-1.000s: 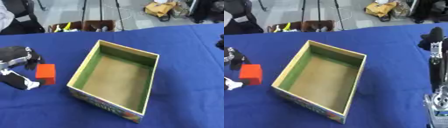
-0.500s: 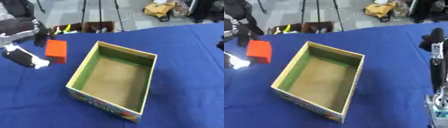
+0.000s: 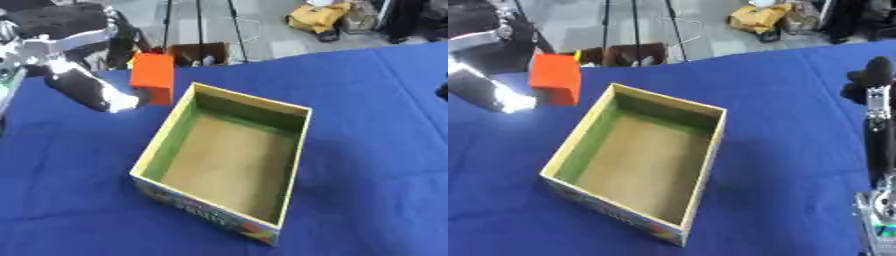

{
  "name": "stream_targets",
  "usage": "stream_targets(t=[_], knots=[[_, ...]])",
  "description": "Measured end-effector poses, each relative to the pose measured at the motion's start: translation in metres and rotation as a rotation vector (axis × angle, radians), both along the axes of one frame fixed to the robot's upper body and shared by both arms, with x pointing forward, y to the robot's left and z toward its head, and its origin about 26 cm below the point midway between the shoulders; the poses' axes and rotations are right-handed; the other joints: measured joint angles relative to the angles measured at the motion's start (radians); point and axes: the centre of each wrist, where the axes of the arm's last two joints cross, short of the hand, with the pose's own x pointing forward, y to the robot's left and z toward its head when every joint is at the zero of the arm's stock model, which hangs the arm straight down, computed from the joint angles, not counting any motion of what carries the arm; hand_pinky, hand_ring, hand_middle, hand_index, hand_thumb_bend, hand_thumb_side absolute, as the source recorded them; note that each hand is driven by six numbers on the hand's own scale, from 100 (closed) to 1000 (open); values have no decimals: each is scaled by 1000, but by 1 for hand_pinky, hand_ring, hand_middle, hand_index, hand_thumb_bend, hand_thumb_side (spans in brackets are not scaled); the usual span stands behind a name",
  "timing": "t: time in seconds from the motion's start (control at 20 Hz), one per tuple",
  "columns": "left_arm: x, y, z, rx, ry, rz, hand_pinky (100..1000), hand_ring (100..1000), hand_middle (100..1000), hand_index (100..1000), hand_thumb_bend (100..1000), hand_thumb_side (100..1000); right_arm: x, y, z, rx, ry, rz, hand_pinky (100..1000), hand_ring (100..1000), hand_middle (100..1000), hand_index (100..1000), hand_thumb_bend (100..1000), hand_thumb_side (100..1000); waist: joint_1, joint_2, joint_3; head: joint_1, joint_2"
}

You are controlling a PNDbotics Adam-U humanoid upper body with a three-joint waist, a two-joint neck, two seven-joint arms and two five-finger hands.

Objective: Pick up objects on the table and place them in the box.

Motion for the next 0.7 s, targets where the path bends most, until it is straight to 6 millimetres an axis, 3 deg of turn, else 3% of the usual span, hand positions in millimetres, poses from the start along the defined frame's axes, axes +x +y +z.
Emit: stream_targets(t=[0.25,0.7], knots=[[11,-34,-11,37,10,-26,136,454,389,560,100,393,1,2,2,1,-7,9,699,600,526,653,493,1000,0,0,-21,14,-2],[40,-82,-62,126,45,9,145,459,390,561,100,395,2,4,5,7,-23,17,700,600,526,653,494,1000,-3,4,-36,31,-14]])
